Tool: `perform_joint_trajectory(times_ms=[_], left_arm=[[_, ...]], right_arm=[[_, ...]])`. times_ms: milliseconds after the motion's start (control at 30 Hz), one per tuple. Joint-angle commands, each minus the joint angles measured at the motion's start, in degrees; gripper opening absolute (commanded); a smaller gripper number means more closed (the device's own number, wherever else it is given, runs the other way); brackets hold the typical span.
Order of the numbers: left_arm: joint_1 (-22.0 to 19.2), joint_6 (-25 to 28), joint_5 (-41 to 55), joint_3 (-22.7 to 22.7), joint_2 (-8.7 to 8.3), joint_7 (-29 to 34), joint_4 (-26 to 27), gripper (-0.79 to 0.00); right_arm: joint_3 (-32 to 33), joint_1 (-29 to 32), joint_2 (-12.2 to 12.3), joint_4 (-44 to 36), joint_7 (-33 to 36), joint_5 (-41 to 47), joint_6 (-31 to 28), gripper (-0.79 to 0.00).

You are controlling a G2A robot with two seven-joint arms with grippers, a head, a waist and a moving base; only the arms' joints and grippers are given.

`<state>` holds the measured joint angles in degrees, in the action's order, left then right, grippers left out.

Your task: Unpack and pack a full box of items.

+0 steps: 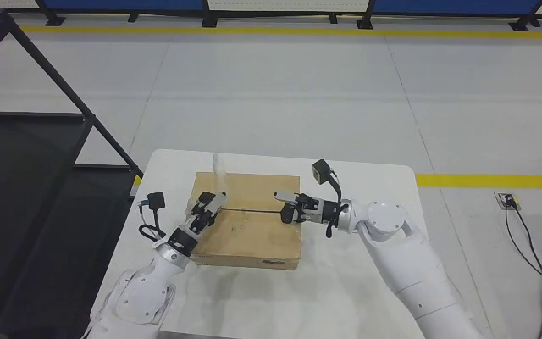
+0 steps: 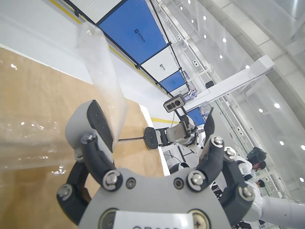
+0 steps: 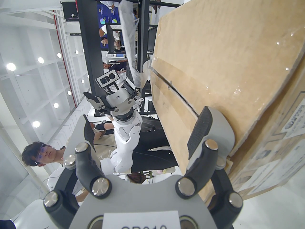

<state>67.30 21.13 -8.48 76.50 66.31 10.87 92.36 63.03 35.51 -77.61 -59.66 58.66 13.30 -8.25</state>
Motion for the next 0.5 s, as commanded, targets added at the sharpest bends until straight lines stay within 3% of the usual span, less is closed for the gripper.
perform_joint_trajectory(times_ms=[0, 467], left_arm=[[-0.32, -0.02, -0.43, -0.53, 0.13, 0.02, -0.45, 0.000], [-0.94, -0.40, -2.51, -2.54, 0.77, 0.56, -0.47, 0.000]], right_arm=[[0.00, 0.00, 0.00, 0.00, 0.00, 0.00, 0.00, 0.000], [0.00, 0.00, 0.00, 0.00, 0.00, 0.00, 0.00, 0.000]])
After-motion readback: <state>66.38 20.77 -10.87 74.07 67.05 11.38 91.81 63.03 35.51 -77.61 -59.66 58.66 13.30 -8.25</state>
